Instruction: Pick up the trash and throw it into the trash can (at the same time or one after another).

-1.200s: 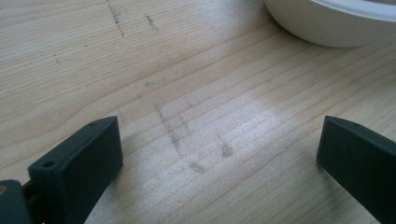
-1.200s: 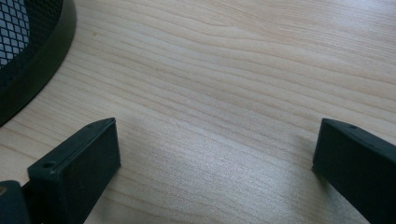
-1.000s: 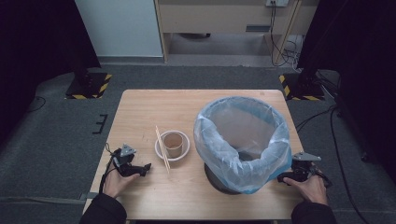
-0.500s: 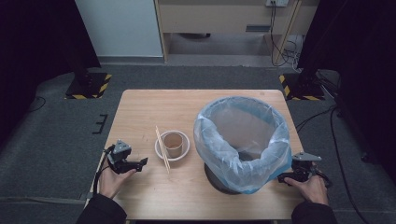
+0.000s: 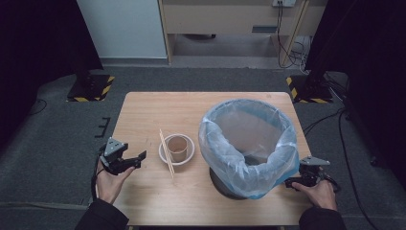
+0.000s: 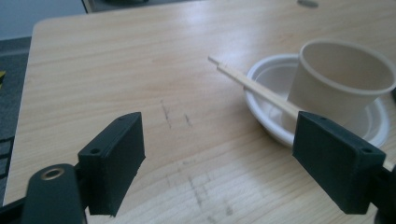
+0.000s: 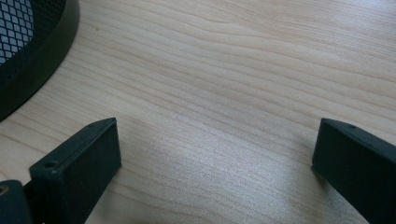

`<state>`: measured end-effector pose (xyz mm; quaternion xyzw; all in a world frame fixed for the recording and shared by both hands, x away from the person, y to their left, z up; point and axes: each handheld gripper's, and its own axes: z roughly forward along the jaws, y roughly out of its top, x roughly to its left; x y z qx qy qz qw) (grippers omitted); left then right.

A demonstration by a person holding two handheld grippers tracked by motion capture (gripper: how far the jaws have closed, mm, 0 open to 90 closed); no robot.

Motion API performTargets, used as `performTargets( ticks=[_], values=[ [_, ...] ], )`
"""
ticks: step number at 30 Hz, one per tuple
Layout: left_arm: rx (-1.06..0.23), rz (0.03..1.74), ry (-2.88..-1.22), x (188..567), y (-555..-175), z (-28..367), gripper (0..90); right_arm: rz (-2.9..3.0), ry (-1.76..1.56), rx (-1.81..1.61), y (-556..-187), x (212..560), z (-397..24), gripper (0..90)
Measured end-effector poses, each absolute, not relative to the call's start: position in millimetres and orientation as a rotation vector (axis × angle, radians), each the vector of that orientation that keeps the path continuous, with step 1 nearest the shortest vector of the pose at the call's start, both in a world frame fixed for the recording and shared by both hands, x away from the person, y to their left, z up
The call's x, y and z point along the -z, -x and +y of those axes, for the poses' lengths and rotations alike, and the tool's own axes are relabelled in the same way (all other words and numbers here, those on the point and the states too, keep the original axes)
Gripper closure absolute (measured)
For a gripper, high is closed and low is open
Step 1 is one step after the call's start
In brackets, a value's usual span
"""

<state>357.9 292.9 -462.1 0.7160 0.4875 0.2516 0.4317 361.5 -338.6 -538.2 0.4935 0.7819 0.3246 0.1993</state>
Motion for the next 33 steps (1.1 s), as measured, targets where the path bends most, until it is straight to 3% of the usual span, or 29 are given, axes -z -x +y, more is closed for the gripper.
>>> performTargets(
  ticks=[21,33],
  values=[
    [-0.685,1.009,-1.66,402.0,-367.0,251.8,19.2,2.173,-1.382,-0.911,-361.0,538.9,-338.3,1.5],
    [-0.663,1.009,-1.677,413.5,-392.6,231.6,20.0,2.173,-1.384,-0.911,-360.9,538.8,-338.2,1.5]
  ],
)
